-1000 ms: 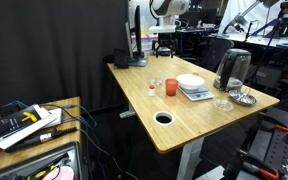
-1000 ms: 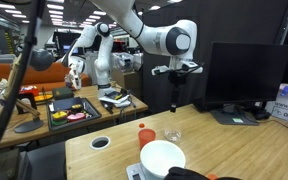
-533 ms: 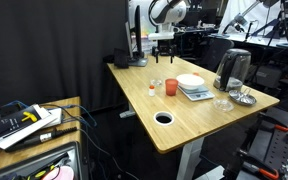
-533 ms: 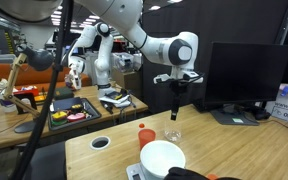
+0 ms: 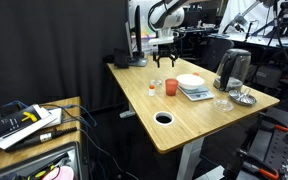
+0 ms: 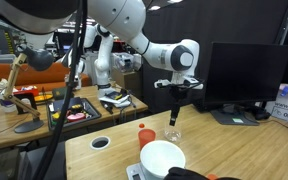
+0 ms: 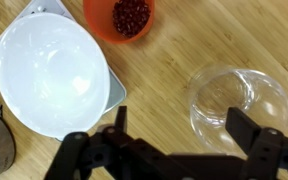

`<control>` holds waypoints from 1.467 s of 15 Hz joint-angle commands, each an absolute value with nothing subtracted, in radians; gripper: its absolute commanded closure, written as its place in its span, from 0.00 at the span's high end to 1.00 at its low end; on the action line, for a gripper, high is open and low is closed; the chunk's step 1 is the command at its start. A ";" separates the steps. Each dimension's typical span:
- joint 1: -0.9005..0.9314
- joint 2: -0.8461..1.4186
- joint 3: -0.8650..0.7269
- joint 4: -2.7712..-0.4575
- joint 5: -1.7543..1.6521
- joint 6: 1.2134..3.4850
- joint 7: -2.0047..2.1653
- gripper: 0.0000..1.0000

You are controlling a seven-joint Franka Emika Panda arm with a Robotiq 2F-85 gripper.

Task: Move the glass cup towards you

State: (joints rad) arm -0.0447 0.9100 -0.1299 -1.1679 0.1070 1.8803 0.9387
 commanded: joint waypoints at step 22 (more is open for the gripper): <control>-0.084 1.133 -0.103 -0.829 0.158 1.679 0.988 0.00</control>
